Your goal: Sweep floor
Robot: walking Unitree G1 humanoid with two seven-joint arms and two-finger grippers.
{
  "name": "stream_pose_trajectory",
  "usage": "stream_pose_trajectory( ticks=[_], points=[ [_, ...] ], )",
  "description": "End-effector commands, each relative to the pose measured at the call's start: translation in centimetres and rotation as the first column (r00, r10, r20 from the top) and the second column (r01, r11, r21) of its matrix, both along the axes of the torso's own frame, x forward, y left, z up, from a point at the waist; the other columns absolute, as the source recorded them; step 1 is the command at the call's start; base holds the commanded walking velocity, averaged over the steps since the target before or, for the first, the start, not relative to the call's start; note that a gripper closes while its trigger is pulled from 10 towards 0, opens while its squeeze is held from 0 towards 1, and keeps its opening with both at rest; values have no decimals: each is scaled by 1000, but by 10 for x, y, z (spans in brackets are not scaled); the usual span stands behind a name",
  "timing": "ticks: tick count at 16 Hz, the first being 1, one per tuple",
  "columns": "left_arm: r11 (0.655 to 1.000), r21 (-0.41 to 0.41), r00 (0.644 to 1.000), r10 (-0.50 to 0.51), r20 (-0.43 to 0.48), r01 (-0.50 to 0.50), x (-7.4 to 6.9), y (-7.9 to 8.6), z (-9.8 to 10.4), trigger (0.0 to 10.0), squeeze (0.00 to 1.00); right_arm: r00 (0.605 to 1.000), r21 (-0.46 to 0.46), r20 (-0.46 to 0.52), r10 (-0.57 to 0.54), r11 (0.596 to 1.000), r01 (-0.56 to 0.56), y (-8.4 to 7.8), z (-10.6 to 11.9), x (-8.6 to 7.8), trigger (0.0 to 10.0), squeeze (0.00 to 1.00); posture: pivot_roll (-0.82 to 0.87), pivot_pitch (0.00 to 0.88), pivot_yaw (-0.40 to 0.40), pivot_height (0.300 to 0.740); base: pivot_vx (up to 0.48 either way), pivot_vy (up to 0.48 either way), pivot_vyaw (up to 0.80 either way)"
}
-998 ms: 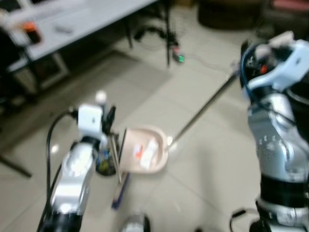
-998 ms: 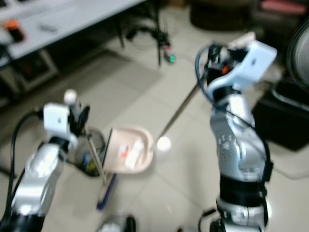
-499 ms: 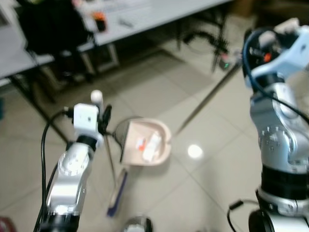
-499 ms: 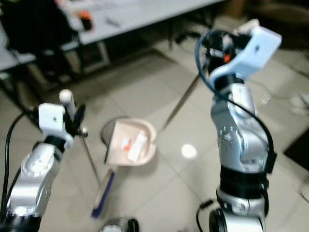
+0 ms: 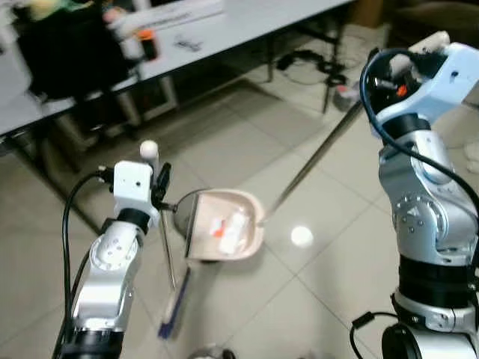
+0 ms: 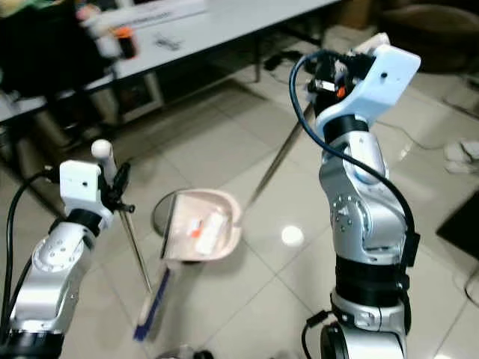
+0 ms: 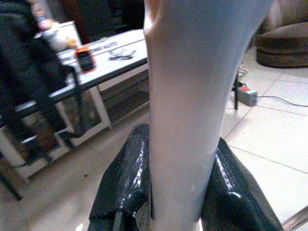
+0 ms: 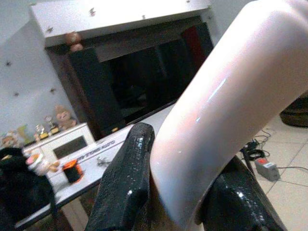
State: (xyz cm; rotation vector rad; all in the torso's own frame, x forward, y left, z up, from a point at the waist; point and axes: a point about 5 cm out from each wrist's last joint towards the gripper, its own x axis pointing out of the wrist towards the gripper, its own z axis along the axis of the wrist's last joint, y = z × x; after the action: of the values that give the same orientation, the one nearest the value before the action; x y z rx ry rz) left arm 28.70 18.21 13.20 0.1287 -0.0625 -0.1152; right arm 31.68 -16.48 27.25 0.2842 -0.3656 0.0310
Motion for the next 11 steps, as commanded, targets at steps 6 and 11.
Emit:
stream_pose_trajectory(
  ticks=[6,11],
  points=[
    [1000,6,1000,6,27,-6,-1,3,8,10000,0,998,-8,54,-18,1000,18,-2,7,-1,10000,0,-7,65,93,740,404,0,0],
    [1000,14,1000,-5,25,5,0,2,8,10000,0,995,-3,51,-81,997,82,-10,6,-1,10000,0,-7,66,102,740,403,0,525]
  ],
)
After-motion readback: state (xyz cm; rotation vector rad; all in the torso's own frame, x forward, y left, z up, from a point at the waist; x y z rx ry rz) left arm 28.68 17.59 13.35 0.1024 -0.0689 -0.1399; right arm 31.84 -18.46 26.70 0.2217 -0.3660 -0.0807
